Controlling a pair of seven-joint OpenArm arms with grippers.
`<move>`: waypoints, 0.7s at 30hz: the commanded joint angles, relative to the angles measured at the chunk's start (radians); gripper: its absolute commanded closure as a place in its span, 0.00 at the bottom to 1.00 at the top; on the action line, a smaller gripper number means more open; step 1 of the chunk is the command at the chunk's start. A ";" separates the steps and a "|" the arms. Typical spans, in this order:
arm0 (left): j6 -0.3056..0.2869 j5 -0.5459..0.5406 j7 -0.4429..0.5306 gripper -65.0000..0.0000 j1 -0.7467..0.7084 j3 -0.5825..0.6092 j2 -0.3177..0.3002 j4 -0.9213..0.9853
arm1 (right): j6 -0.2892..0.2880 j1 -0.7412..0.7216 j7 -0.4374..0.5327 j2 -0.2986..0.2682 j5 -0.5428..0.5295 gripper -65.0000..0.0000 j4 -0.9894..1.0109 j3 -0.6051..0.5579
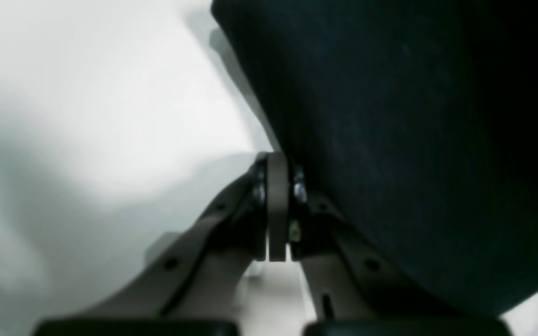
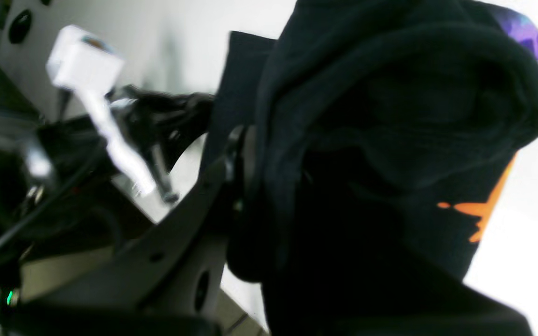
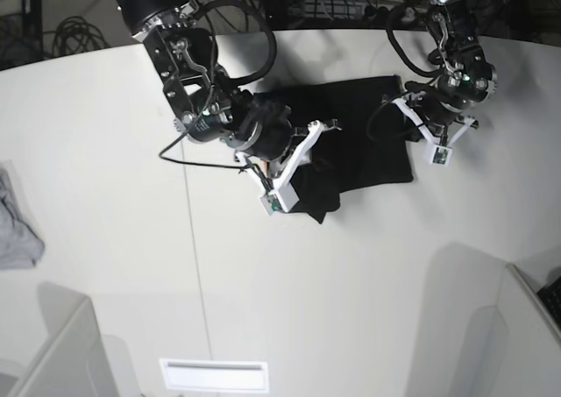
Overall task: Fold the T-shirt properly
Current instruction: 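Grasp the strip's ends with both grippers and fold the right end over, then press the folded bundle flat with the right gripper and withdraw it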
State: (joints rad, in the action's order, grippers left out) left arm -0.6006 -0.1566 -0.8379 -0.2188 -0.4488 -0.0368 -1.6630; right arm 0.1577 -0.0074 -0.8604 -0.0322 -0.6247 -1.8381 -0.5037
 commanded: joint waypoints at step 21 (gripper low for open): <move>-0.097 -0.001 -0.019 1.00 -0.207 -0.308 -0.087 -0.136 | -0.005 -0.053 0.146 0.047 -0.013 1.00 0.120 -0.115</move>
State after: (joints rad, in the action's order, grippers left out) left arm -0.6968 -0.1509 -0.8715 -0.4240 -0.7486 -0.1078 -1.7786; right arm 0.1604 -0.0418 -0.7315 0.0029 -0.6247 -1.7058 -0.6193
